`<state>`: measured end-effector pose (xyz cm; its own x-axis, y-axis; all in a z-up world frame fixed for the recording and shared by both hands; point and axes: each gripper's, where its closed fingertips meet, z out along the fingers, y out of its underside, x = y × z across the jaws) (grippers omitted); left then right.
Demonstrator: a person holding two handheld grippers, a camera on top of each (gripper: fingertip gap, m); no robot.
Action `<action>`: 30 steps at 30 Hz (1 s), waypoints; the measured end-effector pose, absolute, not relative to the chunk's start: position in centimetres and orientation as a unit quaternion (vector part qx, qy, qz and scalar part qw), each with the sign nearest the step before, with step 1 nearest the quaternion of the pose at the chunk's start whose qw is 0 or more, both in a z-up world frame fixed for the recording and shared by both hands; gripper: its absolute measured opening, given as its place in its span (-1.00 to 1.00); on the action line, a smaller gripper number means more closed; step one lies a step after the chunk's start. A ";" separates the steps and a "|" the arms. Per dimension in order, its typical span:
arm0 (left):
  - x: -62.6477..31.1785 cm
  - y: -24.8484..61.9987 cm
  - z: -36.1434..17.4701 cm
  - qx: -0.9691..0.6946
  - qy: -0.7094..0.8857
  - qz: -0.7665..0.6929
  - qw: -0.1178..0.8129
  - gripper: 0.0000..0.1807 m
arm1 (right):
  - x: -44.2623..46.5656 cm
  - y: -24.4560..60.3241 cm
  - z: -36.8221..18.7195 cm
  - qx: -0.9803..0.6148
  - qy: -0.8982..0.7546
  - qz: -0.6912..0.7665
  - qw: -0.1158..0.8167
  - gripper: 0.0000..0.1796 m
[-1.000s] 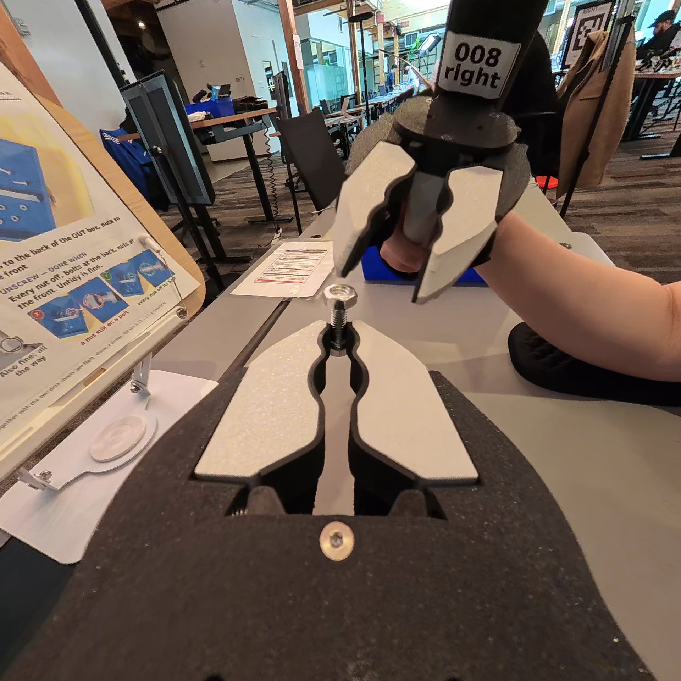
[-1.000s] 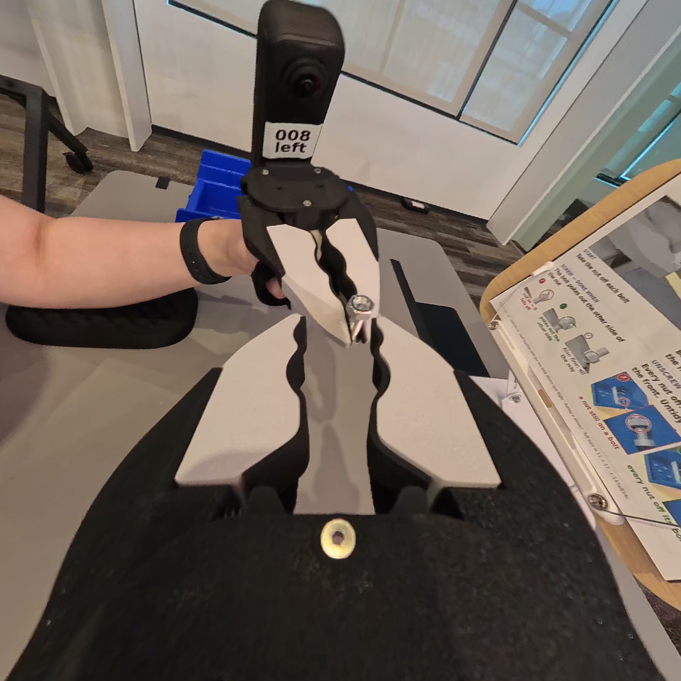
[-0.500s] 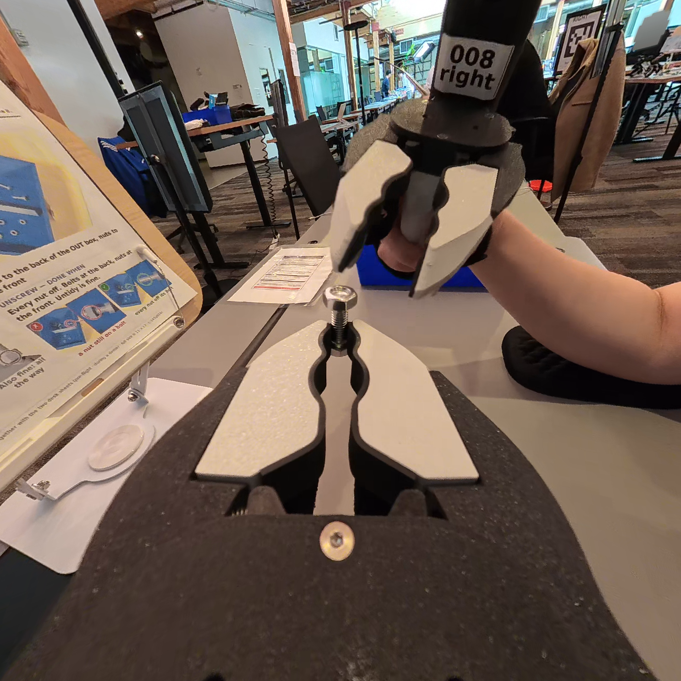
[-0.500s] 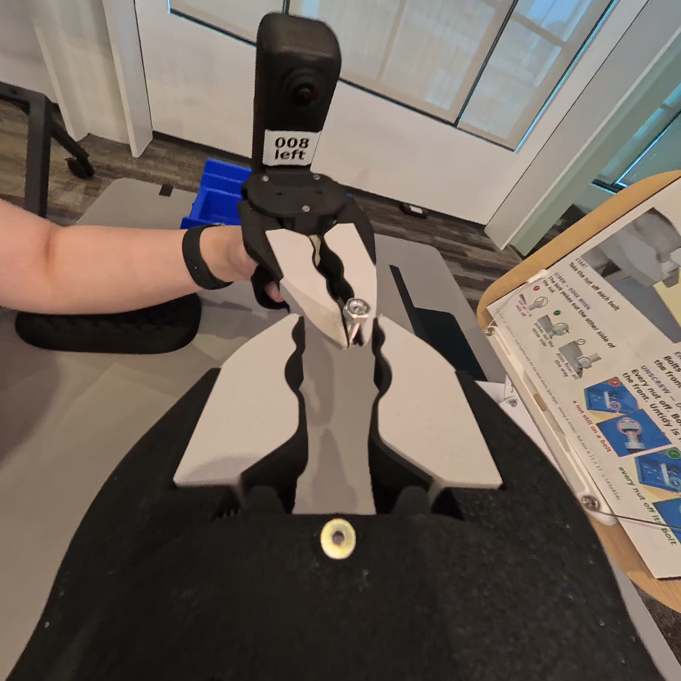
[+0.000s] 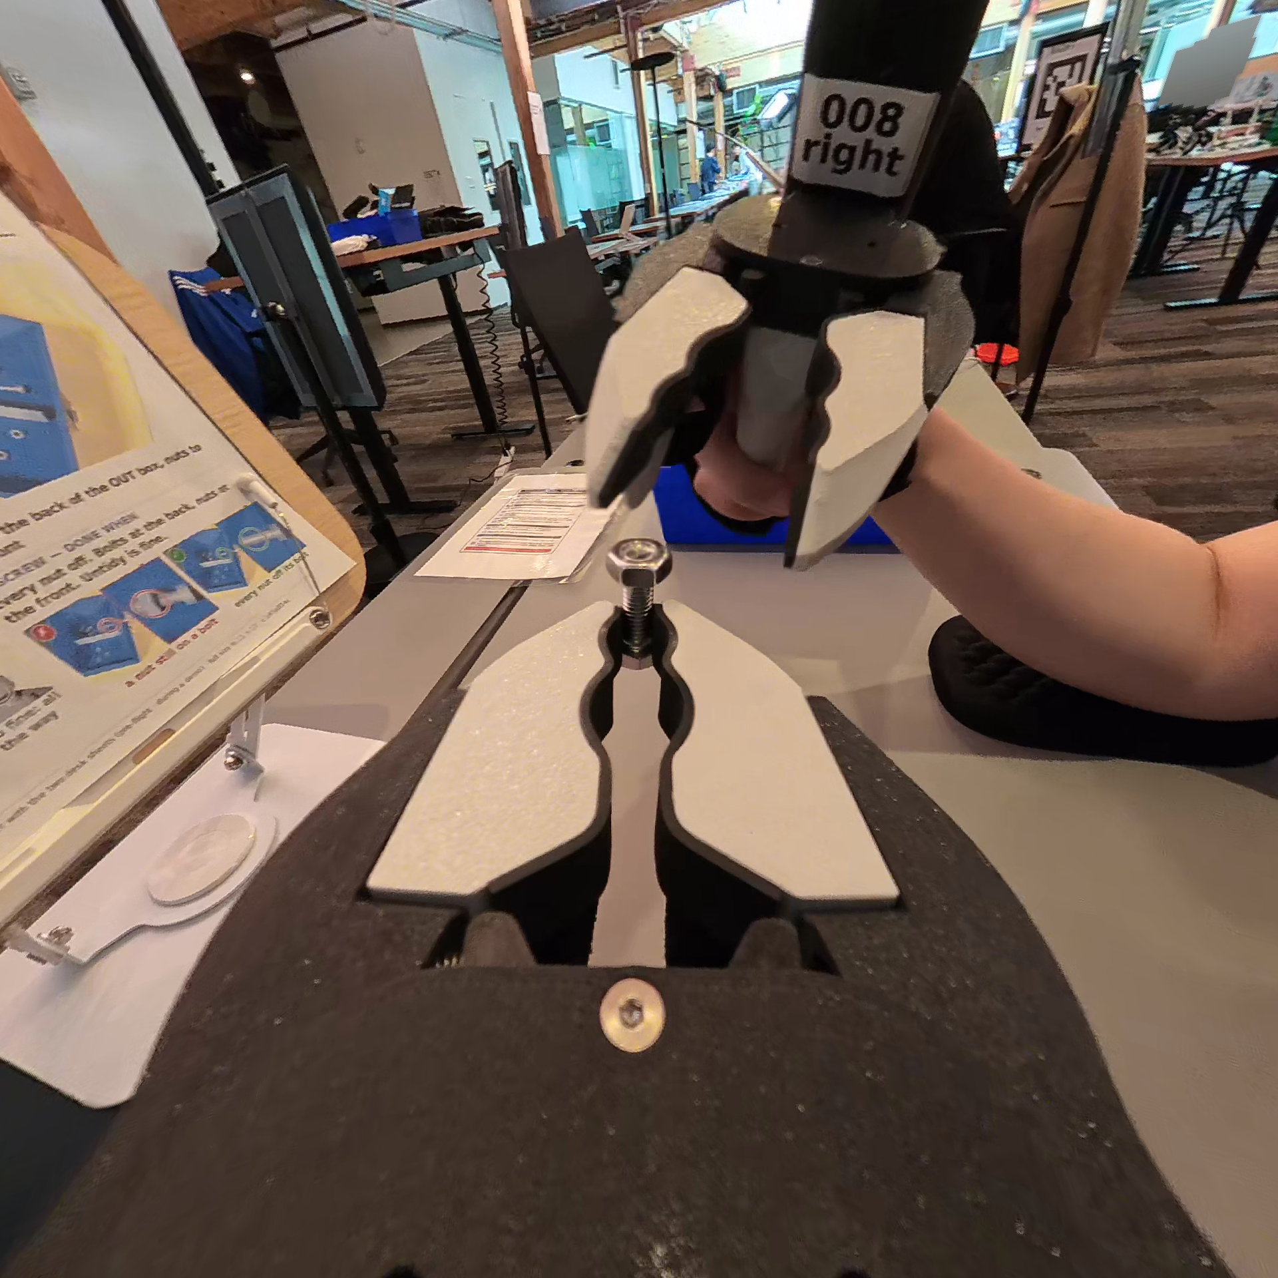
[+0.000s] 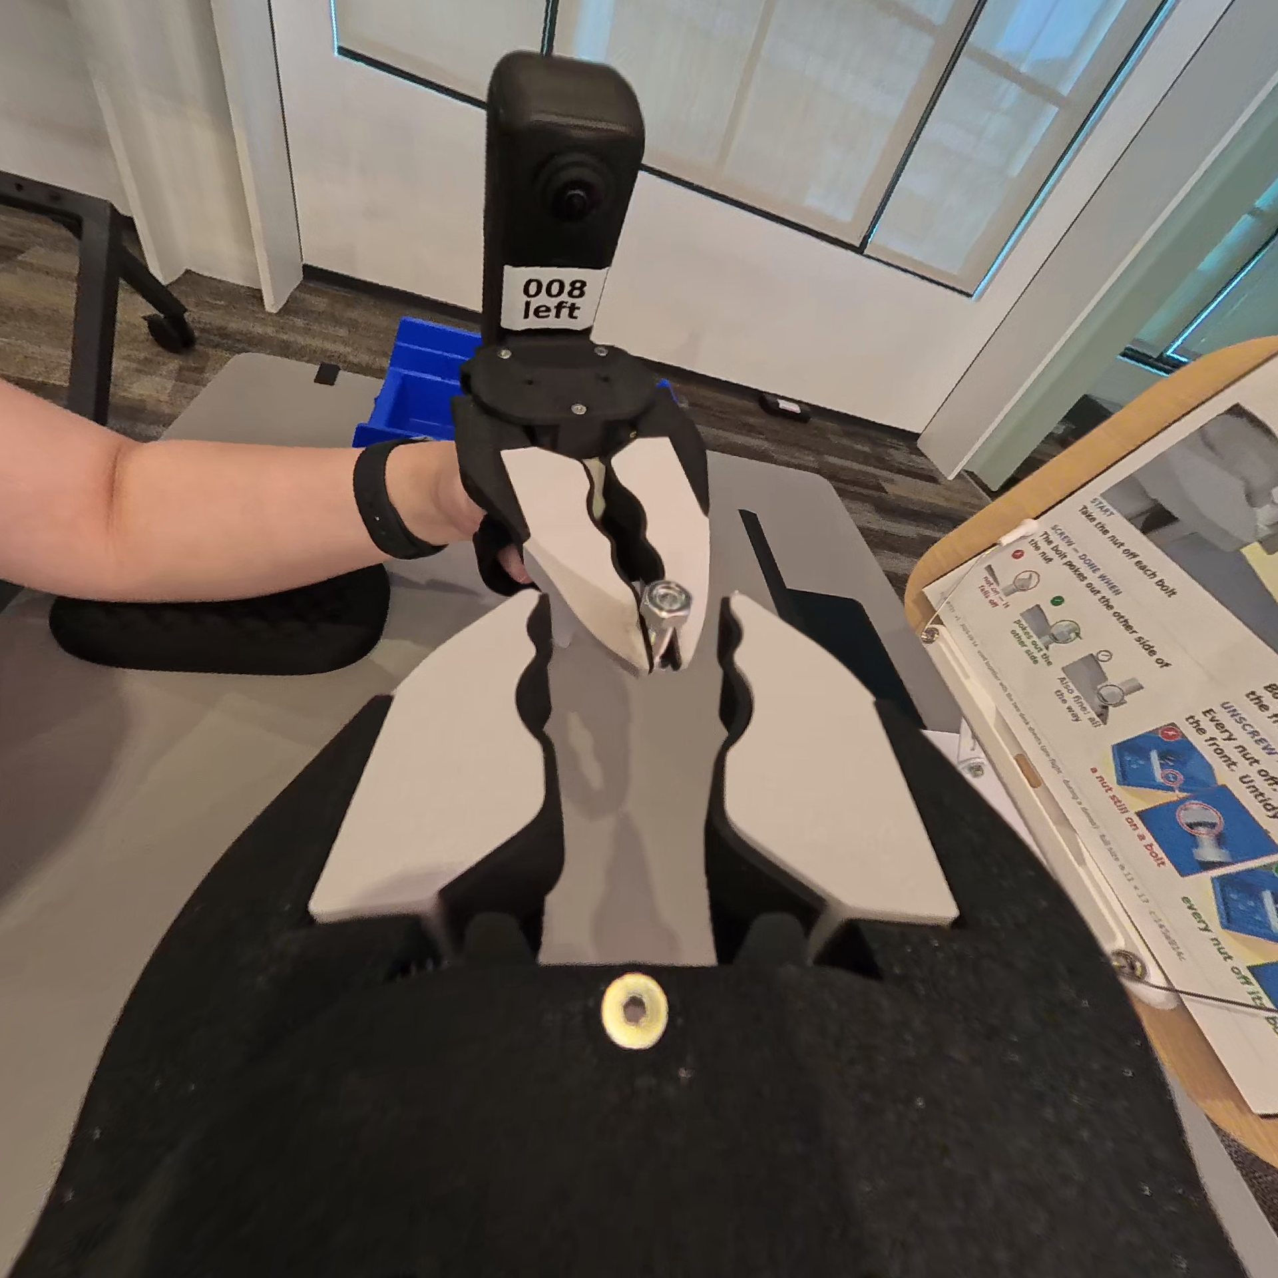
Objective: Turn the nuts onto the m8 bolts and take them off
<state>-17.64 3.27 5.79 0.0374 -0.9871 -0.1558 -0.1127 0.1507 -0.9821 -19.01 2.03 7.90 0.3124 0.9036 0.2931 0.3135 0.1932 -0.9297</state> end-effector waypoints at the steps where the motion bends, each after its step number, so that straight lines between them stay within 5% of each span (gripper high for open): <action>1: -17.5 3.1 5.8 -0.496 0.554 -0.421 0.519 -0.92 | -19.3 2.0 7.6 -0.580 -0.531 0.259 0.561 -0.48; 5: -17.6 3.4 5.9 -0.500 0.550 -0.417 0.523 -0.92 | -19.6 1.8 6.6 -0.586 -0.550 0.241 0.544 -0.45; 8: -18.0 3.9 5.9 -0.508 0.543 -0.409 0.529 -0.92 | -19.1 1.3 6.9 -0.584 -0.553 0.255 0.536 -0.66; 17: -17.6 3.4 5.9 -0.503 0.550 -0.412 0.524 -0.92 | -19.8 1.8 6.9 -0.581 -0.548 0.248 0.548 -0.42; 20: -18.2 4.3 6.1 -0.515 0.536 -0.403 0.534 -0.92 | -19.2 0.8 6.7 -0.578 -0.565 0.262 0.528 -0.68; 30: -17.7 3.5 6.1 -0.503 0.545 -0.418 0.525 -0.92 | -20.3 1.6 6.9 -0.578 -0.548 0.256 0.548 -0.32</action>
